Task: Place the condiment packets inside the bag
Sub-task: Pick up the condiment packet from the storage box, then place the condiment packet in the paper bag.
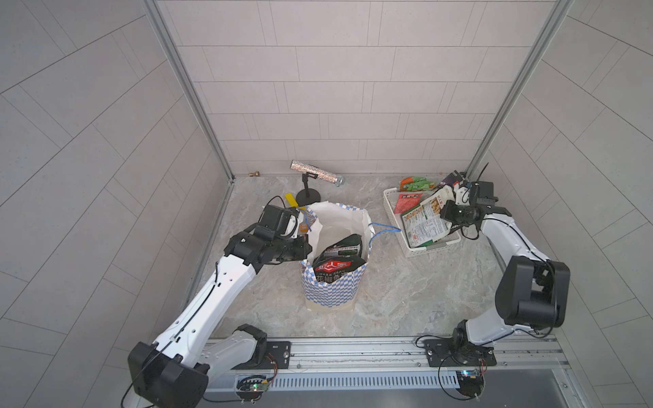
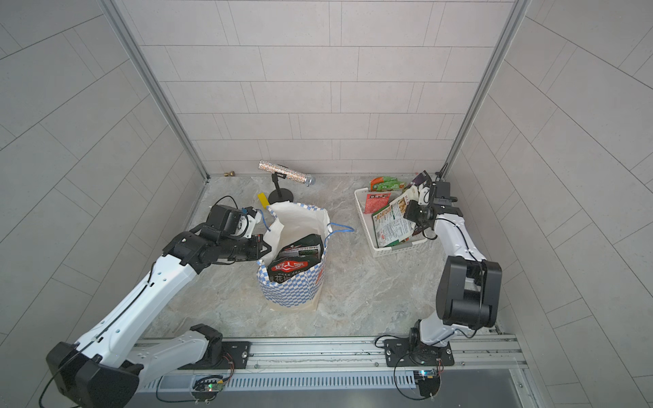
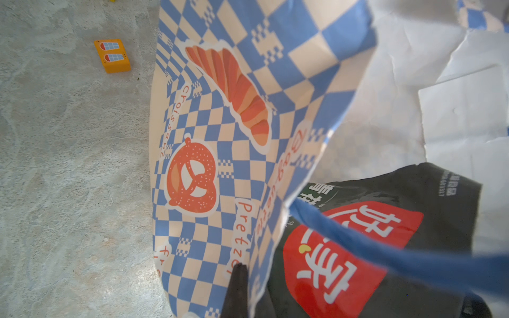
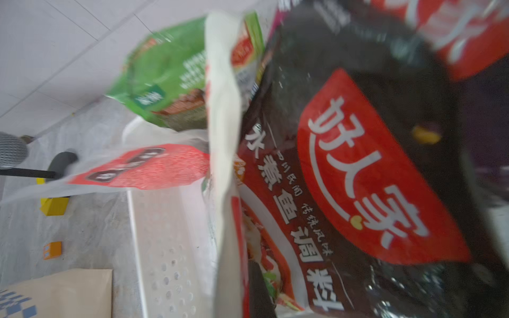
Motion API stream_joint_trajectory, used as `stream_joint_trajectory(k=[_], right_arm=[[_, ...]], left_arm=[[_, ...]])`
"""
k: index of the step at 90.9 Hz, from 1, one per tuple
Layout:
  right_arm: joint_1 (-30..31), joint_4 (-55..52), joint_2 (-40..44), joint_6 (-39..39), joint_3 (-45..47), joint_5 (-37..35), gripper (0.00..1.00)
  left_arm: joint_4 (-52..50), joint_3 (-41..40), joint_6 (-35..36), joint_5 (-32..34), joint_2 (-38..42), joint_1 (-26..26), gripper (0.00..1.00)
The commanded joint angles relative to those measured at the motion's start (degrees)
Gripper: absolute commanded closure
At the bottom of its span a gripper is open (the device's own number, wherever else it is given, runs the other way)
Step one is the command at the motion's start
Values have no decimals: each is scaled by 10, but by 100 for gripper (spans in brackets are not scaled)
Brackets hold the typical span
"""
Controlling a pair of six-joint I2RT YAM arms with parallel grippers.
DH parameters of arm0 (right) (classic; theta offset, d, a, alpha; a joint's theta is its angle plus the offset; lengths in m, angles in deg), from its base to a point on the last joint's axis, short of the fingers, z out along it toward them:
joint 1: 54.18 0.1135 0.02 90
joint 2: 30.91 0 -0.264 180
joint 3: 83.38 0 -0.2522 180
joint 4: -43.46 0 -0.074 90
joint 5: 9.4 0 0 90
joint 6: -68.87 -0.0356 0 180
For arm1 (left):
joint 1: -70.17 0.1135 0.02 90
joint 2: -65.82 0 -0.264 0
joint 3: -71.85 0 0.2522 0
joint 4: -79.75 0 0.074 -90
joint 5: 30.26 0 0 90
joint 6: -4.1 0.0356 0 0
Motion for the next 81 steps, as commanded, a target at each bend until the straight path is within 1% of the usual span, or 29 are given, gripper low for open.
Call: stream_joint_trajectory(k=[1, 13, 21, 32, 37, 43, 52, 68, 71, 81], right_arm=[[14, -11, 93, 58, -13, -40, 100], [61, 22, 196, 121, -12, -91, 100], [98, 24, 239, 168, -44, -117, 100], [158, 13, 258, 235, -116, -149, 100], [195, 13, 261, 262, -147, -162, 100], [234, 20, 261, 282, -186, -169, 100], [298, 54, 255, 296, -224, -143, 100], [408, 86, 226, 301, -261, -70, 100], [424, 93, 222, 298, -263, -57, 100], [445, 125, 204, 269, -250, -2, 100]], left_arm=[[-19, -8, 8, 26, -2, 0, 100], [-18, -7, 9, 26, -4, 0, 100], [-19, -7, 8, 26, -4, 0, 100], [-18, -7, 7, 25, -3, 0, 100], [-18, -7, 7, 25, -2, 0, 100], [-18, -7, 8, 26, -2, 0, 100], [-18, -7, 9, 26, -1, 1, 100], [-18, -8, 8, 26, 1, 0, 100], [-18, -8, 8, 27, 1, 0, 100], [-18, -8, 8, 26, 3, 0, 100]])
